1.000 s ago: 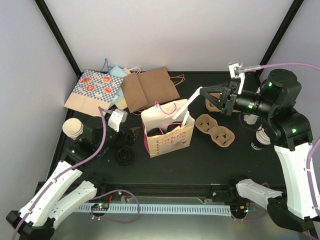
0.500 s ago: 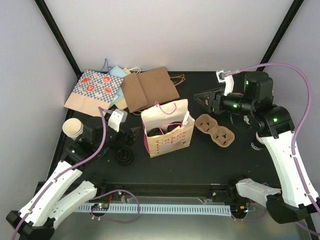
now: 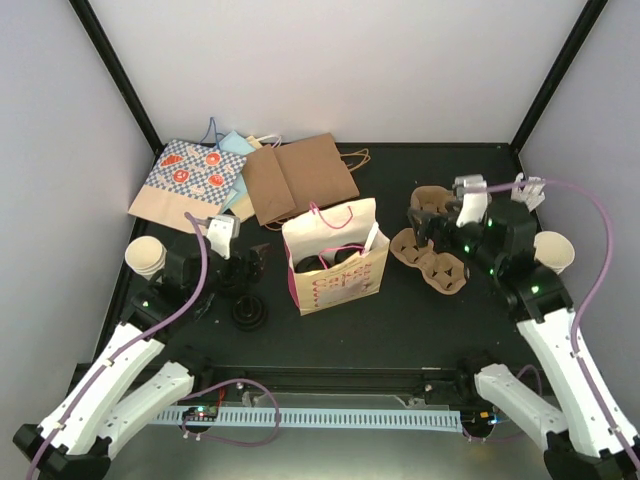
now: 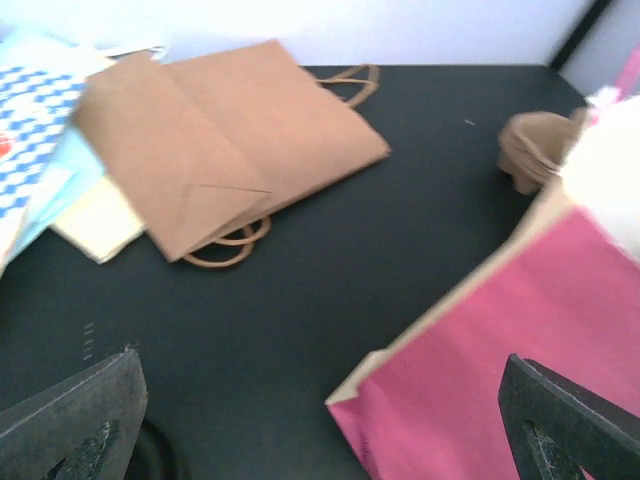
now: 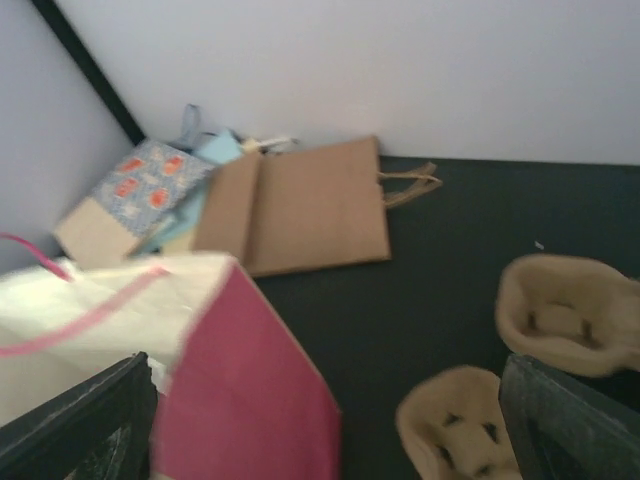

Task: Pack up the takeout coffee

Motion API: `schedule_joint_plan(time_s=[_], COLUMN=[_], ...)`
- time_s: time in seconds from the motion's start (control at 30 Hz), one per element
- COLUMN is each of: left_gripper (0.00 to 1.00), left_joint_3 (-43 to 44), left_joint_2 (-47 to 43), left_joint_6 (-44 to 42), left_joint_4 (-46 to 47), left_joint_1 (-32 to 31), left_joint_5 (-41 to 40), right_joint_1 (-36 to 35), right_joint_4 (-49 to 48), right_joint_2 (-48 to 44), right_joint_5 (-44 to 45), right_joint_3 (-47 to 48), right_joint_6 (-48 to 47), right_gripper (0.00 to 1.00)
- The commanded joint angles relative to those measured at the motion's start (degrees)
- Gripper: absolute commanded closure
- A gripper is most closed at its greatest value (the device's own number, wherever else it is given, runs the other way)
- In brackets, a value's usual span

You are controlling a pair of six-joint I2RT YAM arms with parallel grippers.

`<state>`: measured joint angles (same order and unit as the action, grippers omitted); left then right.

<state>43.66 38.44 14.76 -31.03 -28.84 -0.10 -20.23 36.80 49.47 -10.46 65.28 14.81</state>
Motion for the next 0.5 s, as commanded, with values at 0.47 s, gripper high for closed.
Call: schedule_joint_plan(time_s=[0.47], left_gripper=[0.01], left_joint_3=[-16.3], left_joint_2=[-5.7], left_joint_6=[1.3], left_joint_4=[22.4], left_joint_1=[1.9], left_joint_5=[-13.0], right_joint_1=[0.3], right_joint_4=[-40.0], right_joint_2=[-8.3], right_joint_5=[20.0], right_joint_3=[-38.9], right_joint_6=[-19.2], right_gripper=[0.07])
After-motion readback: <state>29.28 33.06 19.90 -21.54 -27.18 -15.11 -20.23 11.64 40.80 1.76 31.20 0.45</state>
